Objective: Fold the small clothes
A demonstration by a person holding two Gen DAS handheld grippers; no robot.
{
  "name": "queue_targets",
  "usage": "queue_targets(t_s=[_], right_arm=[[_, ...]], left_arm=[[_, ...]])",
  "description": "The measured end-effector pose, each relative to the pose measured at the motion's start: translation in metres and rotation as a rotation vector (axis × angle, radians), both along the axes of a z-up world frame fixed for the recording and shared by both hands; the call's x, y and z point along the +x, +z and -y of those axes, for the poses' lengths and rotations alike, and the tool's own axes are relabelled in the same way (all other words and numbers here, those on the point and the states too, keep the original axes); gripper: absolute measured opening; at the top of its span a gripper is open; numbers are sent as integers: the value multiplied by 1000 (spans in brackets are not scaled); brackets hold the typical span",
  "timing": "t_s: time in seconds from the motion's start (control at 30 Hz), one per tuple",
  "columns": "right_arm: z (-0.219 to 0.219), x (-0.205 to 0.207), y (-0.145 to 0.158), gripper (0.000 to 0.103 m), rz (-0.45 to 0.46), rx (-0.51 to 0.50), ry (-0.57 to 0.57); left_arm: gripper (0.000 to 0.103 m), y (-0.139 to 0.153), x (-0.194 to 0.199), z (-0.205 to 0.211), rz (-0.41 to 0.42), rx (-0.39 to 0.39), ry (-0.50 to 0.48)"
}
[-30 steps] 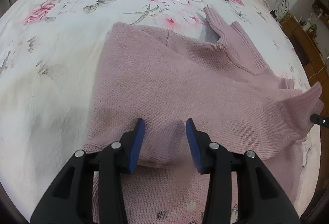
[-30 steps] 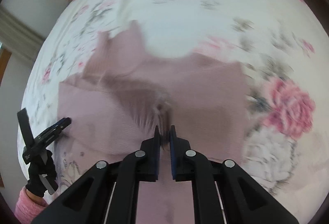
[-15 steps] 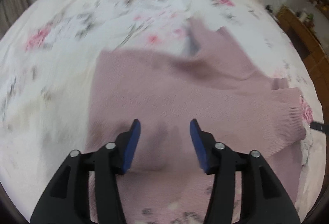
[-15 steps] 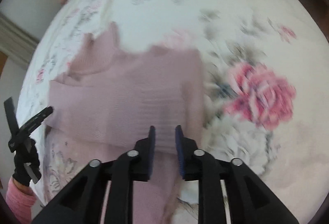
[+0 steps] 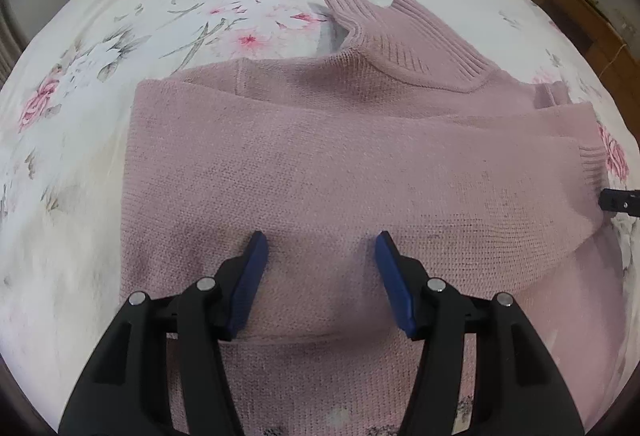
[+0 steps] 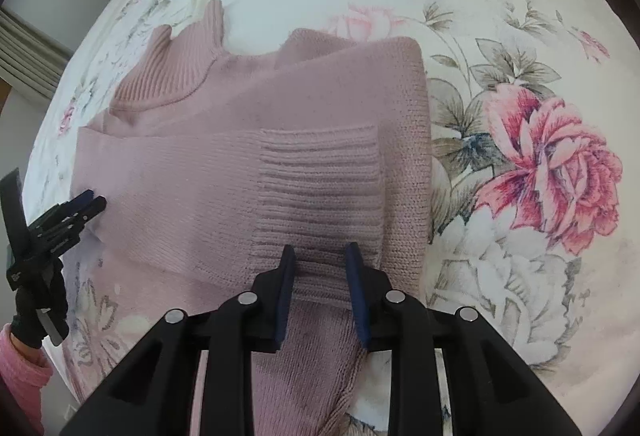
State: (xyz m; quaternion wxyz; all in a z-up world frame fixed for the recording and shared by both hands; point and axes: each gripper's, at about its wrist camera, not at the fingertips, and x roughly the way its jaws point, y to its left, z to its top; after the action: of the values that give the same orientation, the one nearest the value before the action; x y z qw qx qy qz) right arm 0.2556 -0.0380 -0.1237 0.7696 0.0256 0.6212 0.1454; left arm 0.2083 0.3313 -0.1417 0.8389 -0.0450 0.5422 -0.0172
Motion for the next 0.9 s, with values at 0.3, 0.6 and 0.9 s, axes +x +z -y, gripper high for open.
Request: queue_targets(t_s=[0.3, 0.6, 0.9], right_arm=[[-19, 39, 35, 36, 39, 99, 31], [-86, 158, 13, 52, -1, 260, 6], [-139, 197, -26, 59, -7, 250, 14]], left_arm=[[69, 52, 36, -10, 79, -57, 14], [73, 32, 145, -13, 12, -151, 116], [70, 4, 180, 4, 31, -203, 55]])
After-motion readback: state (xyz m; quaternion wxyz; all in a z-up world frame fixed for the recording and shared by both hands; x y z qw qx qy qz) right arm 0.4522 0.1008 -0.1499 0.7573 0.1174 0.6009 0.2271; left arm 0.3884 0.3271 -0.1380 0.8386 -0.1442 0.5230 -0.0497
